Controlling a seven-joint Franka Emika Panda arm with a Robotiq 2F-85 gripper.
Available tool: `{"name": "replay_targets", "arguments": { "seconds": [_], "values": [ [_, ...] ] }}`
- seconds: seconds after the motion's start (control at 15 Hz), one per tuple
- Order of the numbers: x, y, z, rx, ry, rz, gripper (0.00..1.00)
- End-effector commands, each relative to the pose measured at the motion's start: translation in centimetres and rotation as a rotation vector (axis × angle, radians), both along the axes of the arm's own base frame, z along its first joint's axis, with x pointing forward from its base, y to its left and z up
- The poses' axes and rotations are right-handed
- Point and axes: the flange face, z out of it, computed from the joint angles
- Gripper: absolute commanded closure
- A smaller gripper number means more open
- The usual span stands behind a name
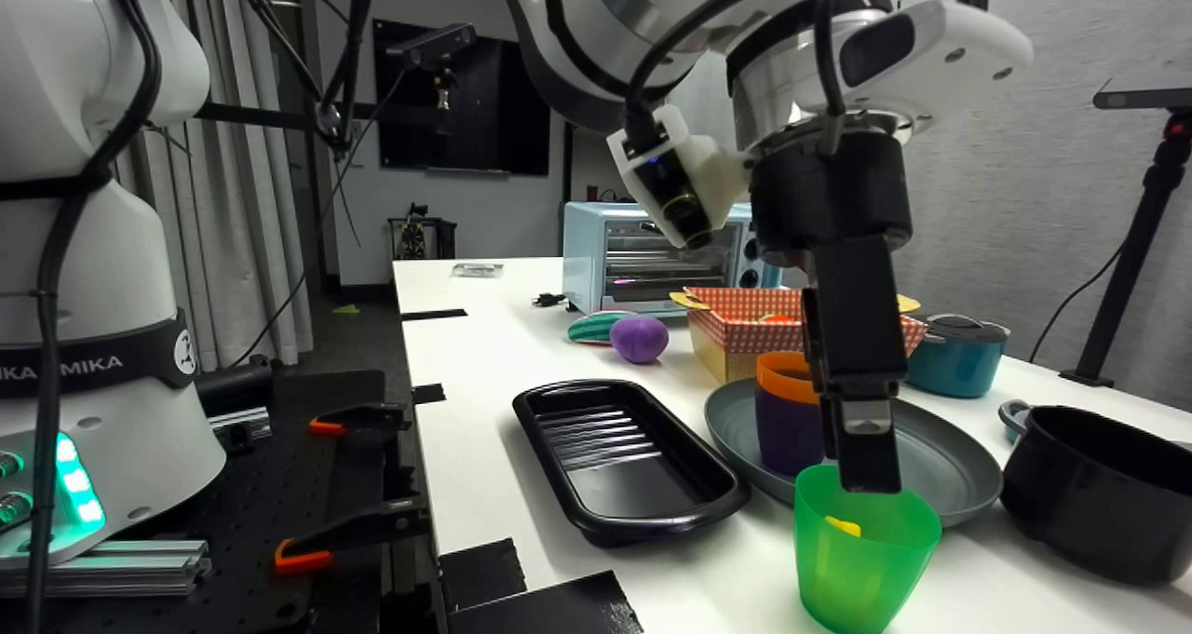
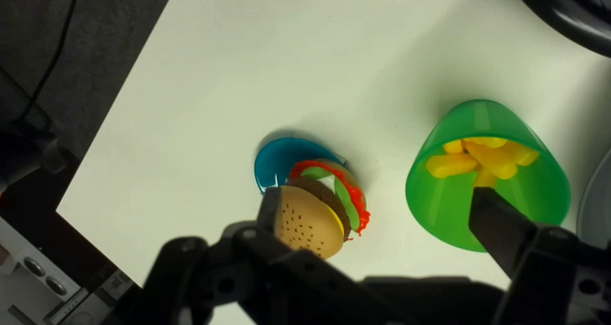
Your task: Put the green cup inside the orange cup
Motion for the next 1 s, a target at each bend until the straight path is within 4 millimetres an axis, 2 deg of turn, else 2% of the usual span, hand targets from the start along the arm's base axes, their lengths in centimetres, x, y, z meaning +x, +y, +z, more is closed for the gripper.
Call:
{"name": "replay_targets", "arguments": {
  "seconds": [0.0,0.33,0.67,0.73,0.8,0.93],
  "values": [
    [1.4,-0.9,-1.5,-0.015,-0.026,-0.041,0.0],
    [2.2,-1.0,-3.2,-0.012,-0.011,-0.072,0.0],
    [1.9,-0.9,-4.9,0.017,0.018,-0.099,0.0],
    [1.8,-0.8,-5.2,0.025,0.023,-0.105,0.07],
    [1.7,-0.7,-5.5,0.031,0.026,-0.112,0.26],
    [1.7,-0.6,-5.9,0.038,0.033,-0.12,0.42]
  ]
}}
